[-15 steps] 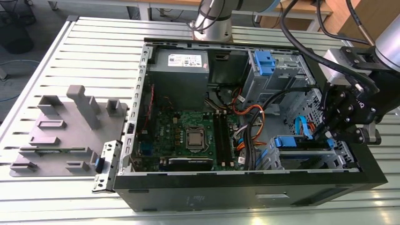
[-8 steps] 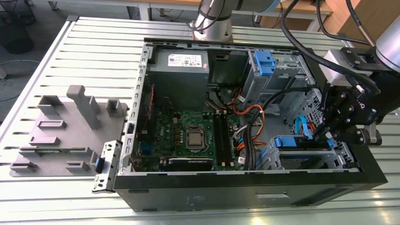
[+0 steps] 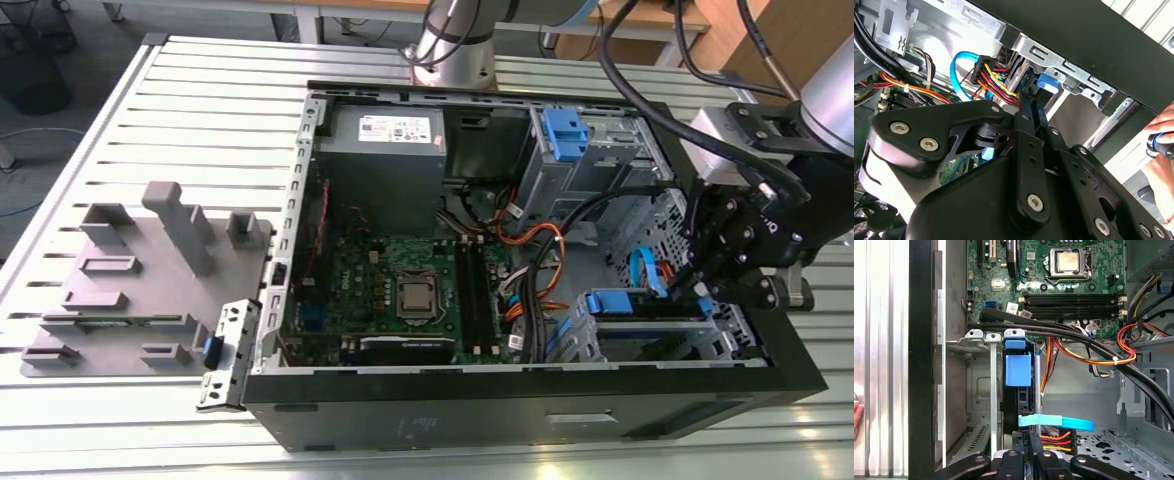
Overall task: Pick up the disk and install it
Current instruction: 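Insert the second disk wire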
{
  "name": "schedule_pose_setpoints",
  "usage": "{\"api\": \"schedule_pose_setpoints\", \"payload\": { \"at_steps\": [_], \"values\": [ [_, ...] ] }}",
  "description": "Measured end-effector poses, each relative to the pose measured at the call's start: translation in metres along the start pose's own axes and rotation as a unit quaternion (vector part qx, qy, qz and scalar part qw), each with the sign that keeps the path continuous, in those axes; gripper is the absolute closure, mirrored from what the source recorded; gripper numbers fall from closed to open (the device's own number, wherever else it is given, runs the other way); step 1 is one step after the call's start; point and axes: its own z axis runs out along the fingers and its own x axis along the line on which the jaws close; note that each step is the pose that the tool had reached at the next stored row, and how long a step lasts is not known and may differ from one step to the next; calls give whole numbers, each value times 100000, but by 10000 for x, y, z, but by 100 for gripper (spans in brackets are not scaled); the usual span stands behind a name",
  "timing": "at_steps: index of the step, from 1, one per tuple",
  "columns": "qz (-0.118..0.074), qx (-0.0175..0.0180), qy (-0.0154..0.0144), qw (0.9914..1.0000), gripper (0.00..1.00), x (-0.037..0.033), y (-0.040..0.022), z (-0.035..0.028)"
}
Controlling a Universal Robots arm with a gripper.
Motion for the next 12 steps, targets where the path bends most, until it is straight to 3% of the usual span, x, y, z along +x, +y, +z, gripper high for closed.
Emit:
{"api": "schedule_pose_setpoints", "payload": {
  "at_steps": [9,10,12],
  "values": [
    [1,-3,-26,100000,83,0,1,-29],
    [-3,-4,-139,100000,83,1,1,-30],
    [-31,-29,-976,99995,83,1,1,-30]
  ]
}}
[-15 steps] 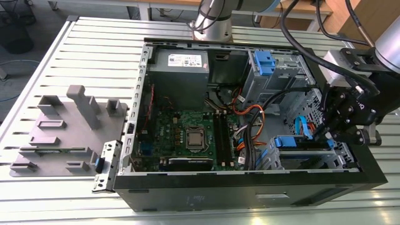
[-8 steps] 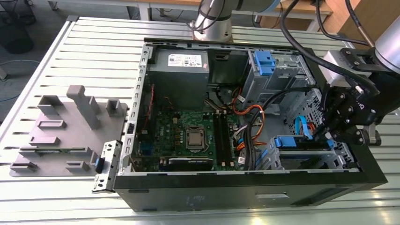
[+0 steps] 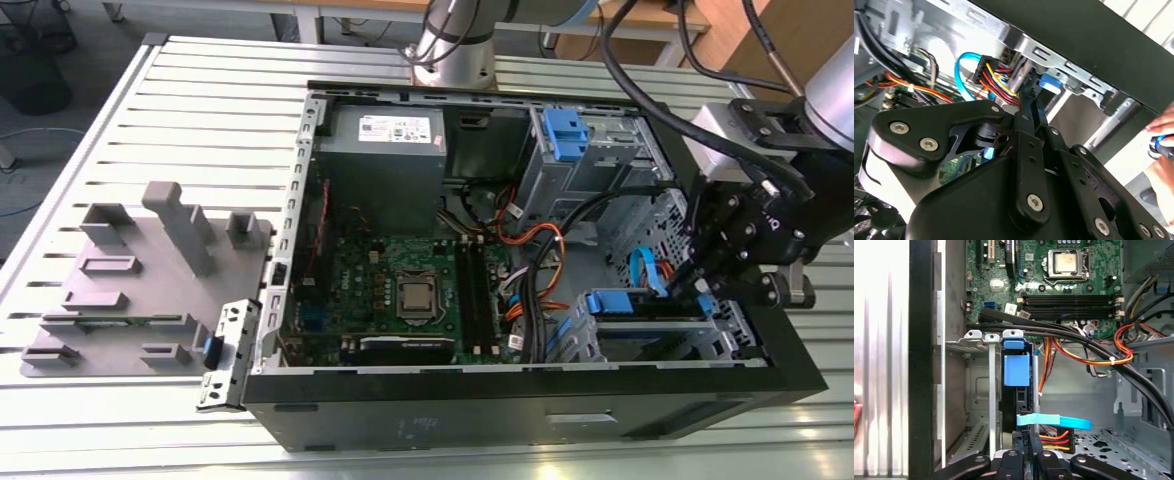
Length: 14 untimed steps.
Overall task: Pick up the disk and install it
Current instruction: 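Insert the second disk wire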
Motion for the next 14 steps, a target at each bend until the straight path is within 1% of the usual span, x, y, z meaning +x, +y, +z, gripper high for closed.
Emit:
{"api": "schedule_pose_setpoints", "payload": {
  "at_steps": [1,2,9,14],
  "values": [
    [-2,-4,-101,100000,83,0,0,0],
    [-2,-3,-111,100000,83,0,0,0],
    [0,-3,-118,100000,83,21,-1,10],
    [-2,-2,-130,100000,83,23,-1,25]
  ]
}}
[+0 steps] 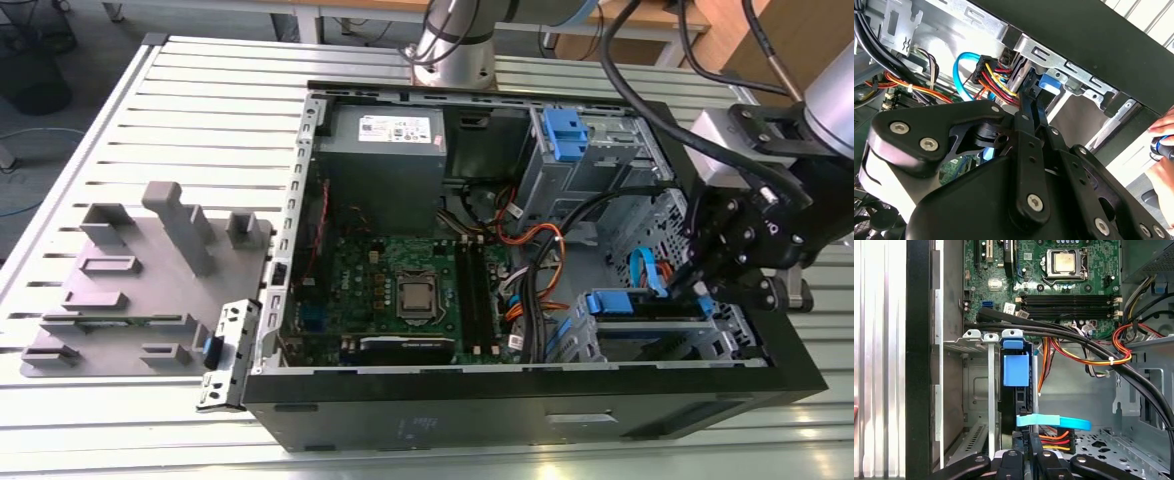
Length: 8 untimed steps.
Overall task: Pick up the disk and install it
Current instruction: 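Insert the second disk wire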
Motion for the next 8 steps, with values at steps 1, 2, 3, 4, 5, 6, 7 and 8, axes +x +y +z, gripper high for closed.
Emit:
{"api": "schedule_pose_setpoints", "payload": {
  "at_steps": [1,2,3,4,5,6,7,8],
  "values": [
    [-2,-2,1,100000,83,0,0,5],
    [0,-1,-13,100000,83,0,0,12],
    [0,-2,-15,100000,83,1,0,19],
    [2,-2,-16,100000,83,0,0,25],
    [2,1,-9,100000,83,0,0,30],
    [1,1,-7,100000,83,0,0,32],
    [0,1,-4,100000,83,0,0,32],
    [-1,2,-10,100000,83,1,0,33]
  ]
}}
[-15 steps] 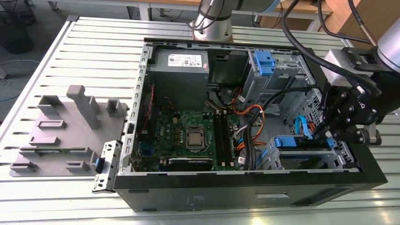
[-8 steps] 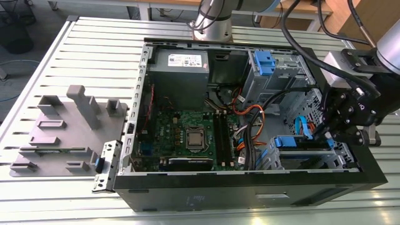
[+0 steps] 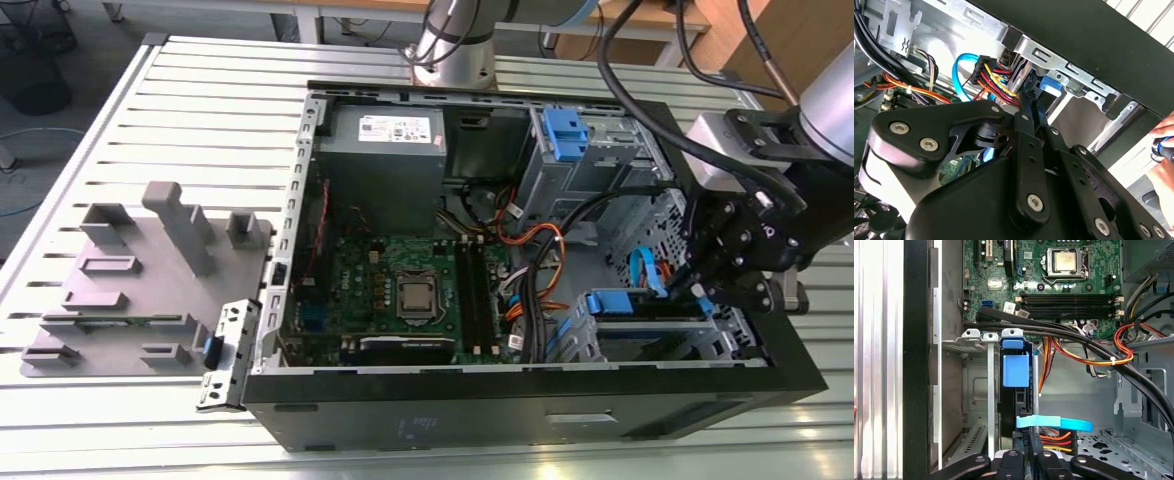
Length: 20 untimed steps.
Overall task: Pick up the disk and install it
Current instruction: 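Insert the second disk wire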
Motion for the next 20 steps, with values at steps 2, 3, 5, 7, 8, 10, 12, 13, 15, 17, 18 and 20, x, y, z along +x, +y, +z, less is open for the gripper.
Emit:
{"api": "schedule_pose_setpoints", "payload": {
  "at_steps": [2,3,5,7,8,10,12,13,15,17,18,20],
  "values": [
    [0,-4,-21,100000,83,0,0,7],
    [0,-3,-33,100000,83,0,0,15],
    [1,-3,-2,100000,83,0,0,21],
    [1,-1,5,100000,83,0,-1,21],
    [-2,-2,-1,100000,83,0,-1,21],
    [-1,-2,3,100000,83,0,-1,28],
    [1,0,21,100000,83,0,-1,32],
    [3,-1,21,100000,83,0,-1,33],
    [-1,-4,-4,100000,83,0,-1,37],
    [0,-3,-5,100000,83,0,-1,37],
    [2,-4,-6,100000,83,0,-1,37],
    [0,-9,-80,100000,82,-1,-1,46]
  ]
}}
